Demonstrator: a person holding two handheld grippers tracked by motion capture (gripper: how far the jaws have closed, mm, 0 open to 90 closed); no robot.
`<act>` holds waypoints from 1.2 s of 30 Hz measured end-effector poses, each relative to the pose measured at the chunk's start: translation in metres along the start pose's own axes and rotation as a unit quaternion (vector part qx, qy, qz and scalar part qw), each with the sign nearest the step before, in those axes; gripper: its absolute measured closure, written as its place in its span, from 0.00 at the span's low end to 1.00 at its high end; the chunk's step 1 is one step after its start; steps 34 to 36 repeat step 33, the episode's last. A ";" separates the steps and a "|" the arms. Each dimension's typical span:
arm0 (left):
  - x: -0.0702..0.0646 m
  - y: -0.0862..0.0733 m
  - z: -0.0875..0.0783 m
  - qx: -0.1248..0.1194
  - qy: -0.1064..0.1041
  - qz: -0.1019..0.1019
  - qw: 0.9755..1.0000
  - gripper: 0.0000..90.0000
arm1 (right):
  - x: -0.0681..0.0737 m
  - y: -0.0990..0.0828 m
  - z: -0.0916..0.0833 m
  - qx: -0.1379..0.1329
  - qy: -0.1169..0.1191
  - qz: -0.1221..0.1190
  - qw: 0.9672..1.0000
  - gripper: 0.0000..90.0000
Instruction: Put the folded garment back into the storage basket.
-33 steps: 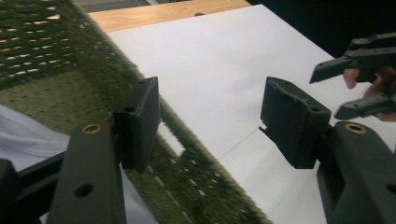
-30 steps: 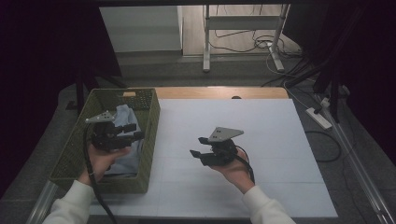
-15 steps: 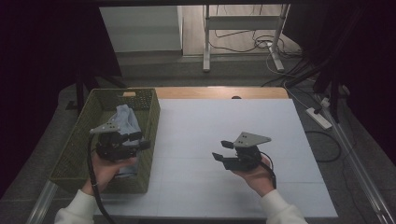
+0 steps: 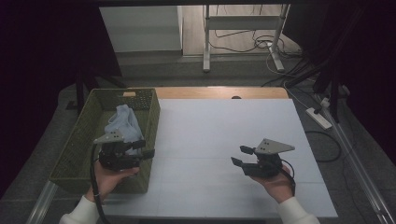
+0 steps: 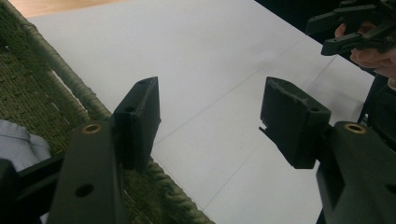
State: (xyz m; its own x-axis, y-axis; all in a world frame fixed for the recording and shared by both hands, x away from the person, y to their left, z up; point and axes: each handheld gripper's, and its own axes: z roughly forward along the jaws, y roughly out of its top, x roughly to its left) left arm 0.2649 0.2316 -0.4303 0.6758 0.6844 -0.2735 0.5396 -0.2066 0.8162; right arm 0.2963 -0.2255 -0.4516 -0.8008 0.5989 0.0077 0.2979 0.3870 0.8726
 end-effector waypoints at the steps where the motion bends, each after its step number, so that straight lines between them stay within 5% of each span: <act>1: -0.001 0.000 0.000 -0.001 -0.001 0.001 1.000 0.42 | -0.001 -0.002 -0.003 0.000 0.000 0.002 1.000 0.48; 14: -0.008 -0.002 0.001 -0.001 -0.005 0.009 1.000 0.42 | -0.013 -0.023 -0.030 0.003 -0.020 0.014 1.000 0.48; 36: -0.010 -0.001 0.002 -0.004 -0.006 0.011 1.000 0.42 | -0.016 -0.026 -0.033 0.005 -0.019 0.014 1.000 0.47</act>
